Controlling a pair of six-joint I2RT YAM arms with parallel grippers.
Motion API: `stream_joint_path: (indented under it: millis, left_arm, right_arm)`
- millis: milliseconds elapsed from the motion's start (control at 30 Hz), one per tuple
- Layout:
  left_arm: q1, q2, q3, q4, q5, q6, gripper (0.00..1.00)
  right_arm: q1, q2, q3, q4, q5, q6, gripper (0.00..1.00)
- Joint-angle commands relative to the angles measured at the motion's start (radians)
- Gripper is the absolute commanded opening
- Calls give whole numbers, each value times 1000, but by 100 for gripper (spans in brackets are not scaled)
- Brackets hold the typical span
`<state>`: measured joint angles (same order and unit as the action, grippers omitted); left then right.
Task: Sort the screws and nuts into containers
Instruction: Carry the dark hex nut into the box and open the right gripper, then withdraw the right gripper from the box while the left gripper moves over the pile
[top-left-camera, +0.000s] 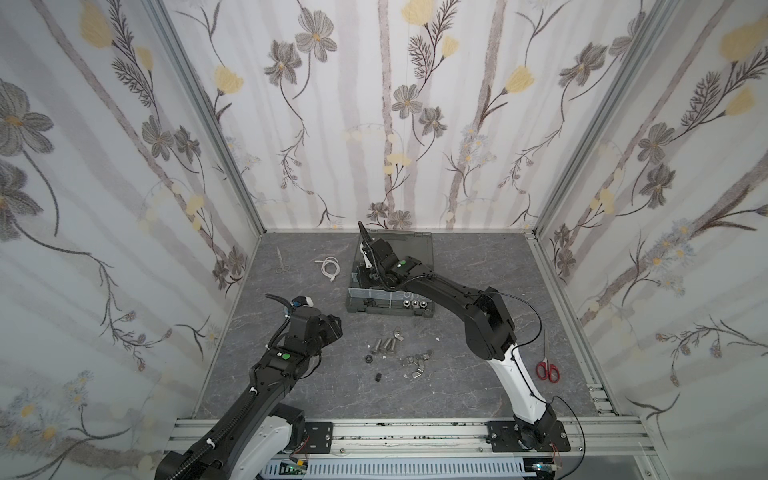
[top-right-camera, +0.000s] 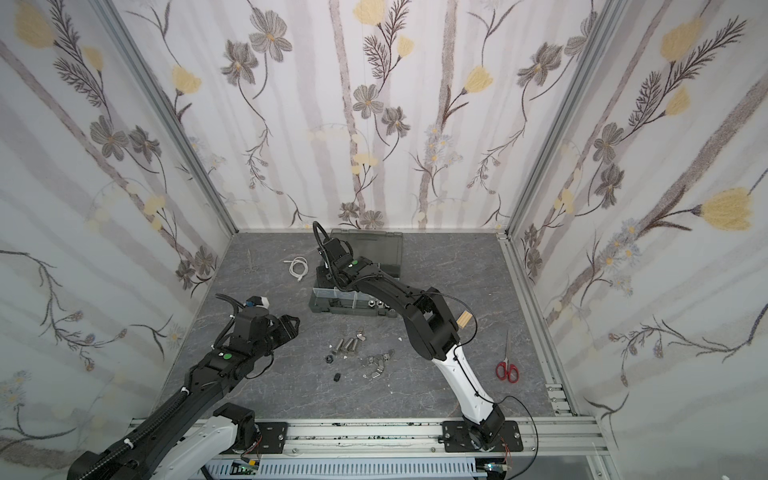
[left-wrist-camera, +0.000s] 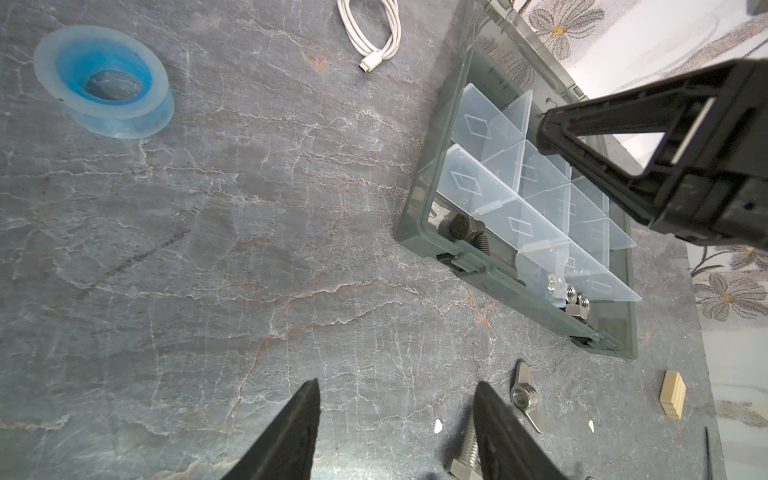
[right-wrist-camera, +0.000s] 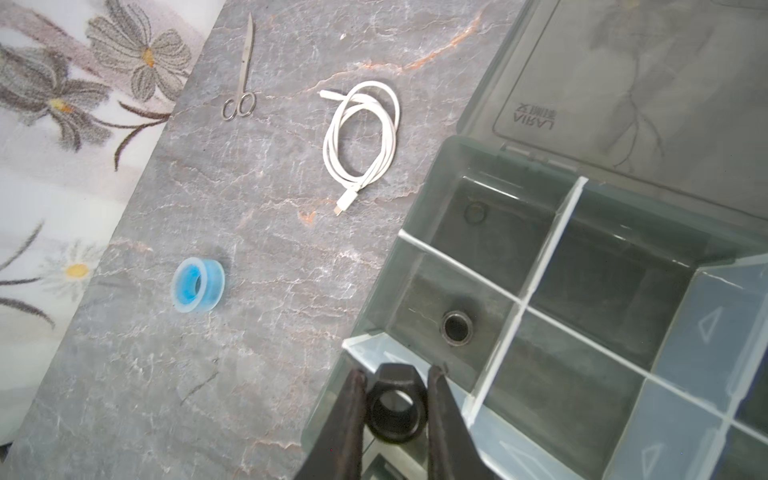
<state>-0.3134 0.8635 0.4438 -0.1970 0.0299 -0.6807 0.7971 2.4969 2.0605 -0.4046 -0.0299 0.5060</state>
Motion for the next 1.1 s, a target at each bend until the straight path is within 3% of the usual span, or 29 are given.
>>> stream_joint_path:
  millis: [0, 467, 1067]
  left_arm:
    - [1, 0, -2, 18, 1, -10, 61]
    - [2, 31, 17, 22, 5, -2, 61]
    - [1, 12, 7, 22, 5, -8, 62]
  right_arm:
    - [-7, 14, 10, 68, -28, 22, 20]
    - [-19, 18, 9, 100, -79, 58, 37]
    - [-19, -44, -20, 67, -84, 53, 39]
